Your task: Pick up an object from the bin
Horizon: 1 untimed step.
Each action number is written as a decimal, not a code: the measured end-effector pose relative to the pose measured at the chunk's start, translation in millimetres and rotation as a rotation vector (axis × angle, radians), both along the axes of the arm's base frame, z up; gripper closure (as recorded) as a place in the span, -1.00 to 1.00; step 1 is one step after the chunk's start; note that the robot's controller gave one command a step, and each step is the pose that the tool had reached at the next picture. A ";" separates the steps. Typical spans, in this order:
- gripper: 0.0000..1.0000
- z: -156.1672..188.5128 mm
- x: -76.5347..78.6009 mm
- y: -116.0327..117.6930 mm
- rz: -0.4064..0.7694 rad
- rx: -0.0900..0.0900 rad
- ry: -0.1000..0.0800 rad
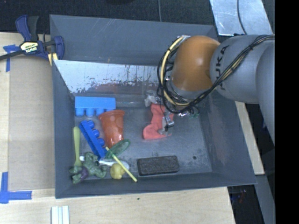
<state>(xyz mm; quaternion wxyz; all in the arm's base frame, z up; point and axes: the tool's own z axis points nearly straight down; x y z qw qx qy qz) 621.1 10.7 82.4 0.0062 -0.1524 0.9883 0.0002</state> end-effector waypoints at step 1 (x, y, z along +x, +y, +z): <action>1.00 -10.4 -2.7 -17.1 0.378 -0.009 -0.003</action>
Offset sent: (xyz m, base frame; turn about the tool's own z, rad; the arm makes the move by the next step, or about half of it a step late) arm 0.0000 0.0000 0.0000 0.0000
